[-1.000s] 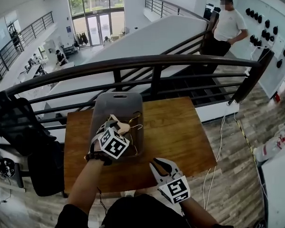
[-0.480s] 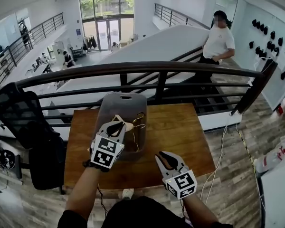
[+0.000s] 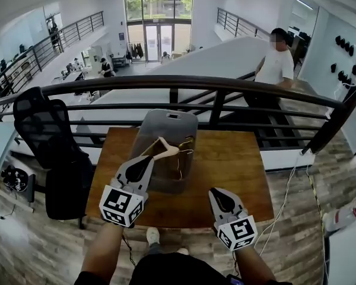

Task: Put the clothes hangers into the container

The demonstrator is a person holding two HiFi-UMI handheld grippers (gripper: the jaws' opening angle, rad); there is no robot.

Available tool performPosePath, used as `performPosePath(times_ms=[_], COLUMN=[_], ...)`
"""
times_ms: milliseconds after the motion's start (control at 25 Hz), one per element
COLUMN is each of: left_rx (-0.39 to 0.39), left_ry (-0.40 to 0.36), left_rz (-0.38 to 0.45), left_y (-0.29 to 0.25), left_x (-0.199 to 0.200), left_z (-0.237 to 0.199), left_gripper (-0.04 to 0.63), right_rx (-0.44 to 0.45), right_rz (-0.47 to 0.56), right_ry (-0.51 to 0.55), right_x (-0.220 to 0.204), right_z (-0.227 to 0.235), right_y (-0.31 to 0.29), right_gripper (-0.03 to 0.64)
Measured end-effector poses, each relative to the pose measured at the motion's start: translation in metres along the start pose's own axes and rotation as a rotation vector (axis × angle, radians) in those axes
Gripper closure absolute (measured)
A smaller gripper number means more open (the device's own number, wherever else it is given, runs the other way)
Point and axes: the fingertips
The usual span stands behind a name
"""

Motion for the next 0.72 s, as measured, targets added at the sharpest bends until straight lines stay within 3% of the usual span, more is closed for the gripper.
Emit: performPosePath(times_ms=[80,280,520,720], left_rx=[0.007,0.03,0.071,0.103], left_ry=[0.022,-0.015,0.032,0.11], left_rz=[0.03,0.07,0.112,0.101], left_y=[0.013,0.047,0.093,0.128], left_x=[0.003,0.003,-0.002,-0.03], left_z=[-0.001,-0.008,-0.038,-0.075], left_gripper=[0.581,0.581,0.581,0.58], right_rx=[0.001,0.004,-0.023,-0.061], right_rz=[0.021,0.057,0.078,0.093], right_ry=[-0.013,-0.037,-0.046,-0.062], right_x=[0.002,0.003,0.005,0.001], right_z=[-0.003,-0.013,-0.028,-0.041], right_y=[0.001,-0.005,-0.014,-0.02], right_gripper=[0.612,0.621,0.621,0.623])
Point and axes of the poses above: the fingertips, and each gripper's own axes: y backward along the fingers, z to its right, x out of its top, and after that the axes turned 3 degrees about x, right-handed
